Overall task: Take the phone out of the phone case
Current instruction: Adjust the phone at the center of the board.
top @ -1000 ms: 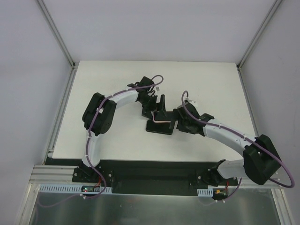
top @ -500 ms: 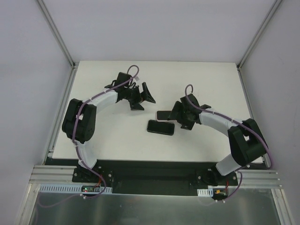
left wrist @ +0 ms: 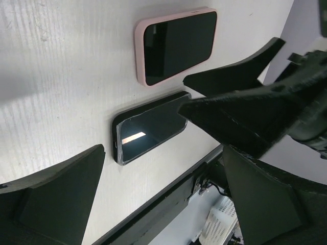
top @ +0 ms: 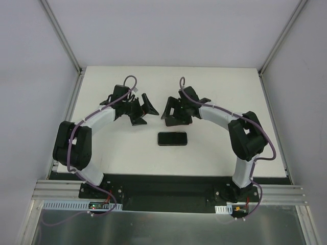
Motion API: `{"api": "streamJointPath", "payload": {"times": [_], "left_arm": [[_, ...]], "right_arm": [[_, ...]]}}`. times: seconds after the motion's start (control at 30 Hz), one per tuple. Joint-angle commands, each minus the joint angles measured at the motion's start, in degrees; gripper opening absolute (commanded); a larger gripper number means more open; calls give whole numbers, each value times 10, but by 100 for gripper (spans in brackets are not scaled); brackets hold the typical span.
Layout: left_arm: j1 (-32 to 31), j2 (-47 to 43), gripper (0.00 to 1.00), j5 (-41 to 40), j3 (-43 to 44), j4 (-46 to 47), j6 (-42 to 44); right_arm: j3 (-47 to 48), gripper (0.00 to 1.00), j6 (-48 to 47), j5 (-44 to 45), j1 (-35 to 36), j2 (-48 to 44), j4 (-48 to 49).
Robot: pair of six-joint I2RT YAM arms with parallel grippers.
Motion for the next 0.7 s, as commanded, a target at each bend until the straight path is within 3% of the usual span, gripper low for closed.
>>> {"api": "streamJointPath", "payload": {"times": [0.0,0.07,0.2,0.27,0.3,0.4,0.6,0.67], "left_arm": [[12,-40,99,2,-19,9,6],[13,-49,99,1,-24,6,9],[24,-81,99,-7,-38,-2,13],[40,-94,99,-6,-50,-6,16],[46,-108,99,-6,-55,-8,16],[68,-121,99,7,-62,-15,25],[73,-136,99,0,-42,-58,53],[73,-137,99,1,-40,-62,55]], "right_arm": [[72,96,-159,-42,7,-19,-89],[78,96,-257,-2,8,-34,-164],[74,96,-416,163,8,-57,-254],[78,95,-505,221,8,-49,-274],[75,87,-542,234,8,-37,-283],[42,87,-630,330,24,-26,-243],[-9,92,-725,266,34,-31,-151],[-15,98,-744,241,37,-33,-130]]}}
